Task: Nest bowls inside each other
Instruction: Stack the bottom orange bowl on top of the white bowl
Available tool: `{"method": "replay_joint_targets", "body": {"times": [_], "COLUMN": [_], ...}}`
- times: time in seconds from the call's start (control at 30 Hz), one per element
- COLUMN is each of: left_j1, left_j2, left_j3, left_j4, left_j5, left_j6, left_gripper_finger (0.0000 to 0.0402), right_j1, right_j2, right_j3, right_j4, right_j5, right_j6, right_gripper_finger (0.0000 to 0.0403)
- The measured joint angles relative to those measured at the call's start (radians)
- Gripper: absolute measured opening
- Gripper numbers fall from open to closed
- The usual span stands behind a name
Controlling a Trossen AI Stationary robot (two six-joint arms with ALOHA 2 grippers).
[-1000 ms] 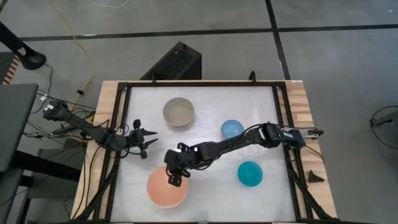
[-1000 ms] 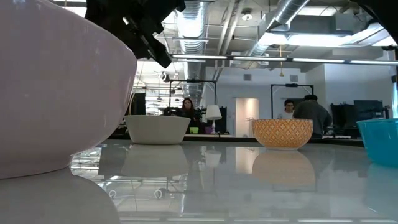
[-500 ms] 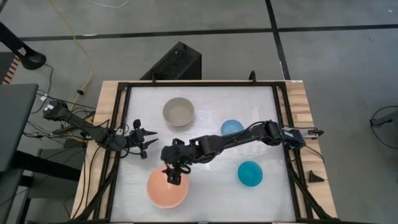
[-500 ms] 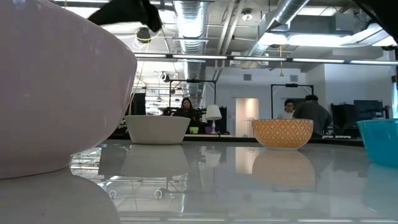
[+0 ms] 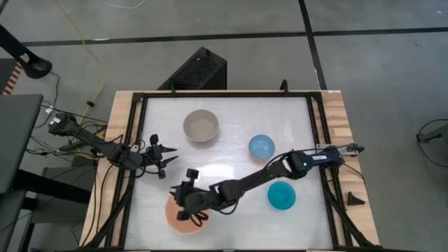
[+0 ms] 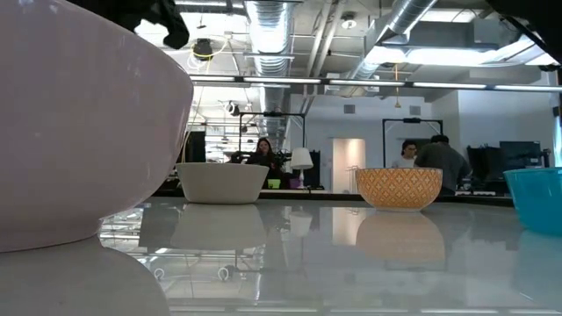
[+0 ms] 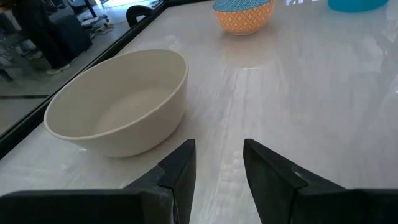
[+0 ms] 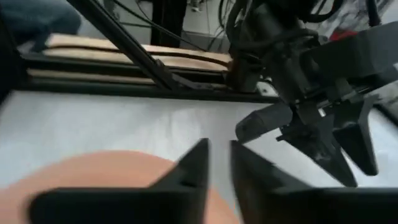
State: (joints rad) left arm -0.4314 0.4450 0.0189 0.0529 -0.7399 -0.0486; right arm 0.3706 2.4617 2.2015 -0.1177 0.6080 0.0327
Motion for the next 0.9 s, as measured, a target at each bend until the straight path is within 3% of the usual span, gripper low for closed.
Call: {"method": "replay_joint_targets", "body": {"times": [0.1,0.33,0.5,0.67,0.9], "left_j1": [0.0,0.0,0.0,0.0,0.0], "left_j2": [0.0,0.0,0.0,0.0,0.0], "left_j3": [0.0,0.0,0.0,0.0,0.0], "left_j4": [0.0,-0.001,-0.001,0.002,0.002], "left_j5": [0.0,0.0,0.0,0.0,0.0], "left_j6": [0.0,0.0,0.0,0.0,0.0], "left_gripper_finger": [0.0125,0.0125,0.0125,0.0125,0.0125], "right_j1": [0.007,-0.006,-0.016,-0.016,-0.018], "right_j2": [0.002,0.004,0.033,0.033,-0.069], "right_j3": [-0.001,0.0,-0.004,-0.002,-0.003], "right_j4": [0.018,0.002,-0.01,-0.006,-0.118], "right_j5": [0.019,0.015,-0.005,-0.013,0.002], "right_j6": [-0.033,0.046,0.054,0.044,-0.011], "right_gripper_finger": [0.0019,0.0047,0.002,0.0018,0.0045]}}
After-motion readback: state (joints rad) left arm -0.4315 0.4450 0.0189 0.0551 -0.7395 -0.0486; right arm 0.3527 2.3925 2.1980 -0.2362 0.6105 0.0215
